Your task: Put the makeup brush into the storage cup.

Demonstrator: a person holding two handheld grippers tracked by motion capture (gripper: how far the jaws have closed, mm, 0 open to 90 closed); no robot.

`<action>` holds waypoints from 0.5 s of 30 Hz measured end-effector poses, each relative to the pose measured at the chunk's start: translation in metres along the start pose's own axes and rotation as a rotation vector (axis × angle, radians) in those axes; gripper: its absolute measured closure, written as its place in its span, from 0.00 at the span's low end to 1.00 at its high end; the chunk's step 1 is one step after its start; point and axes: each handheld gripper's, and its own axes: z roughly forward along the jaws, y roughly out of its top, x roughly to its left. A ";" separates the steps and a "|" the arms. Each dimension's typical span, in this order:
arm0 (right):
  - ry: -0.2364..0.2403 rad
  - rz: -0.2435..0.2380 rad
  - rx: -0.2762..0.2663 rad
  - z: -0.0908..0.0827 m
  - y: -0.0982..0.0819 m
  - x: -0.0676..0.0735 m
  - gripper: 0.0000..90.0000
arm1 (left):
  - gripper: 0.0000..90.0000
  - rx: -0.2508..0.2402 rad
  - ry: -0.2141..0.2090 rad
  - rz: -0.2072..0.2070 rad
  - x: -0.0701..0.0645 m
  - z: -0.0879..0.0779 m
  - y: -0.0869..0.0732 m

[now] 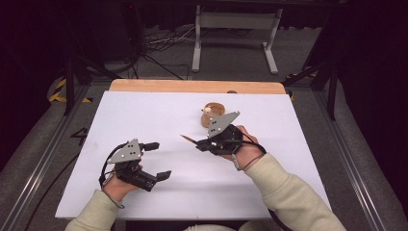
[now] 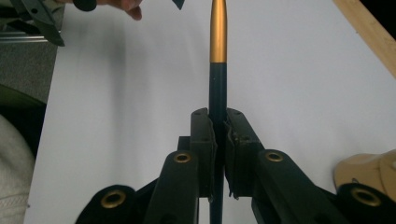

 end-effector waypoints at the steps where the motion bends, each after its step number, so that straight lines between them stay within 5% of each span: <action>1: -0.005 0.004 -0.011 0.000 0.000 -0.001 0.93 | 0.00 -0.003 0.004 0.000 0.001 0.000 -0.001; 9: -0.052 0.082 -0.129 -0.002 -0.003 -0.015 0.92 | 0.00 0.019 0.038 -0.021 0.003 0.005 -0.008; 15: -0.130 0.144 -0.218 -0.004 -0.003 -0.025 0.92 | 0.00 0.009 0.042 -0.025 0.005 0.008 -0.011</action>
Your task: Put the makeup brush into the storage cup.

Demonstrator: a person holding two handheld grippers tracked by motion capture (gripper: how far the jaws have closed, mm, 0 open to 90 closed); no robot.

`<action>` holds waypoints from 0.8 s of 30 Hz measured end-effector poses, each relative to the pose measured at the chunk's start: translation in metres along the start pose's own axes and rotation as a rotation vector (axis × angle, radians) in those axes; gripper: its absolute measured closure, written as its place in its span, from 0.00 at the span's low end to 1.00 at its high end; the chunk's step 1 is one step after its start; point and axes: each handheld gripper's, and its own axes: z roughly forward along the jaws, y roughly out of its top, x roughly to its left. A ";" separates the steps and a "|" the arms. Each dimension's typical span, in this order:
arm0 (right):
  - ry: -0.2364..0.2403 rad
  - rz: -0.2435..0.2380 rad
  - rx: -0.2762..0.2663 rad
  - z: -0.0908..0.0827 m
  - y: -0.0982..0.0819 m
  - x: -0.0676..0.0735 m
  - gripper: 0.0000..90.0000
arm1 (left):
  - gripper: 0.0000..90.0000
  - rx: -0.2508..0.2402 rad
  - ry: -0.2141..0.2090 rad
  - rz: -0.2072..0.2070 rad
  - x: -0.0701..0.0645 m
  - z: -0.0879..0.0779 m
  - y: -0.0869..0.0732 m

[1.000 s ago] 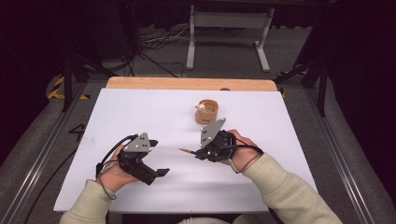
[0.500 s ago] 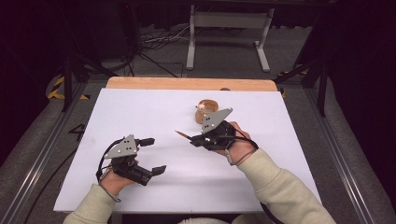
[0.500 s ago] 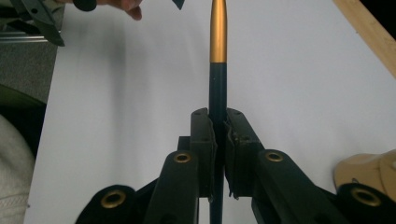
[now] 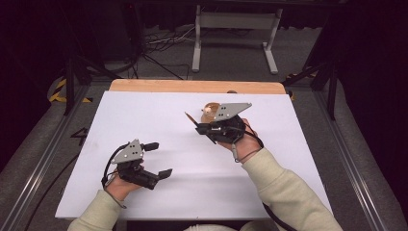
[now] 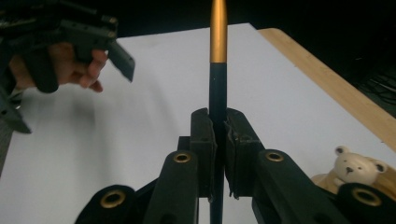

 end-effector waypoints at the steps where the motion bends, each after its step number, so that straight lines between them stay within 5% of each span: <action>1: 0.000 0.000 0.000 0.000 0.000 0.000 0.92 | 0.00 0.000 0.000 0.000 0.000 0.000 0.000; 5: -0.052 0.043 -0.072 0.001 0.002 -0.008 0.92 | 0.00 -0.009 0.002 -0.003 0.003 -0.001 -0.001; 24: -0.236 0.145 -0.229 0.009 0.007 -0.030 0.92 | 0.00 -0.003 0.015 -0.023 0.005 -0.007 -0.003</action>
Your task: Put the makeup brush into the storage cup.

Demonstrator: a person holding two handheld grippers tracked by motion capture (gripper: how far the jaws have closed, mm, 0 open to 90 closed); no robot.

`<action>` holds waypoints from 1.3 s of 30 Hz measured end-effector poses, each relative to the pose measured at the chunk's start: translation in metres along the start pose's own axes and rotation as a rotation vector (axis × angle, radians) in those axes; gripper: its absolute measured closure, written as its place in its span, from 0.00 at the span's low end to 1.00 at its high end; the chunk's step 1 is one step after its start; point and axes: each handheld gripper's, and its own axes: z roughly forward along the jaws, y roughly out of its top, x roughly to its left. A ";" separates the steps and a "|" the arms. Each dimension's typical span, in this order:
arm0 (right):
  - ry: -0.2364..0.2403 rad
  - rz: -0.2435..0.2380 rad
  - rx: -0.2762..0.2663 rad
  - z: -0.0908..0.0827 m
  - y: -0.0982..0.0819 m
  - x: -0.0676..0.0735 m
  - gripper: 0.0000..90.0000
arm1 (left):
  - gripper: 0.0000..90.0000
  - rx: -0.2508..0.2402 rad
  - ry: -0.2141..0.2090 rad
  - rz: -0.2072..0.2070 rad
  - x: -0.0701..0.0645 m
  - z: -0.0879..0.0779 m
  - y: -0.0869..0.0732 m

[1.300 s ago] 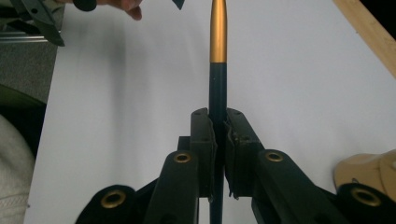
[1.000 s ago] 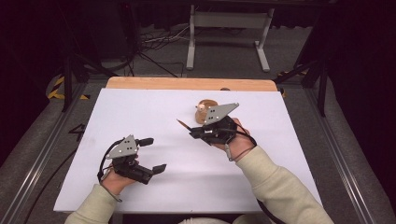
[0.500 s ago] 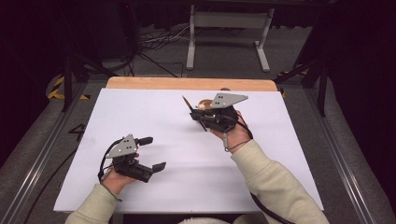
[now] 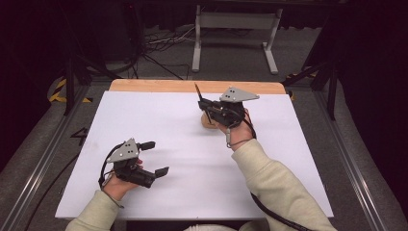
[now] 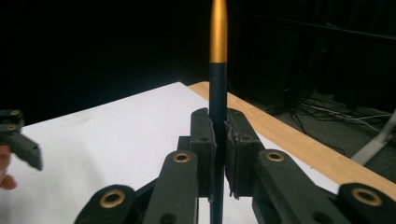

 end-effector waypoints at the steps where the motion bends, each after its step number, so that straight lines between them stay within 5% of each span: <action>1: -0.012 0.002 -0.002 0.001 0.000 -0.001 0.92 | 0.00 0.000 0.001 0.008 0.001 0.000 0.000; 22: -0.223 0.031 -0.081 0.014 -0.003 -0.035 0.92 | 0.00 0.019 0.016 -0.003 0.004 0.001 -0.003; 39: -0.266 0.089 -0.112 0.024 -0.019 -0.054 0.92 | 0.00 0.031 0.012 -0.011 0.005 0.003 -0.002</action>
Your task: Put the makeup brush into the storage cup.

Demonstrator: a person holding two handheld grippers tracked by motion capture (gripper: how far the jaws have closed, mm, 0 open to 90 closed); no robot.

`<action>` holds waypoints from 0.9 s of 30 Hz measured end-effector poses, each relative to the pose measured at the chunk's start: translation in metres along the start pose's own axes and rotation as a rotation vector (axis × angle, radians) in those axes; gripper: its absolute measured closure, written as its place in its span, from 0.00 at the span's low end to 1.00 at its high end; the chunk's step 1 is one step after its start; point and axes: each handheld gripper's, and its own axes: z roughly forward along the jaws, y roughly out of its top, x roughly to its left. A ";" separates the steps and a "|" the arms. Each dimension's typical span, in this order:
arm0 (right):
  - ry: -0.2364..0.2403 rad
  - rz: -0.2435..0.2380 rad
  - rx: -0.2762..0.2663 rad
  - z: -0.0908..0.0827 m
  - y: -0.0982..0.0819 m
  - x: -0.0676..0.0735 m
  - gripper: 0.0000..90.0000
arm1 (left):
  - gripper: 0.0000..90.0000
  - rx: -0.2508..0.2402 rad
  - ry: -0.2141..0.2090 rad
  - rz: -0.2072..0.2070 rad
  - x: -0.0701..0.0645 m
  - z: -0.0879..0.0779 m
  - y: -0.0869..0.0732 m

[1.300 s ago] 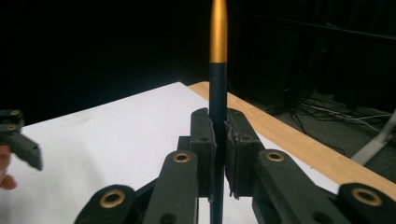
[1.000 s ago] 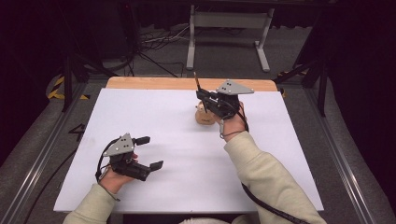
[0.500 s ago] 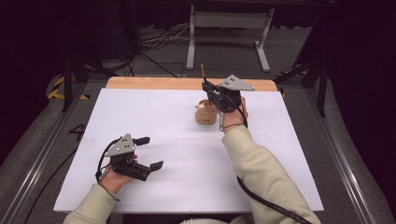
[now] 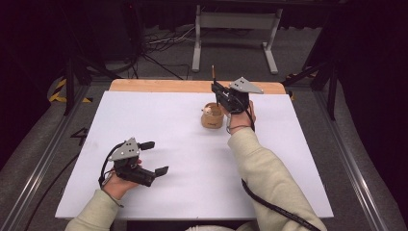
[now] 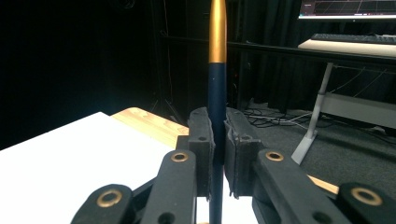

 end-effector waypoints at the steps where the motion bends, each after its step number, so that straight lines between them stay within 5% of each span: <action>1: -0.003 -0.003 -0.001 0.000 -0.001 -0.001 0.92 | 0.00 0.000 -0.002 -0.001 0.000 0.000 0.000; 27: -0.018 0.005 0.051 0.015 -0.043 -0.011 0.92 | 0.00 0.008 0.001 -0.005 0.000 0.000 0.000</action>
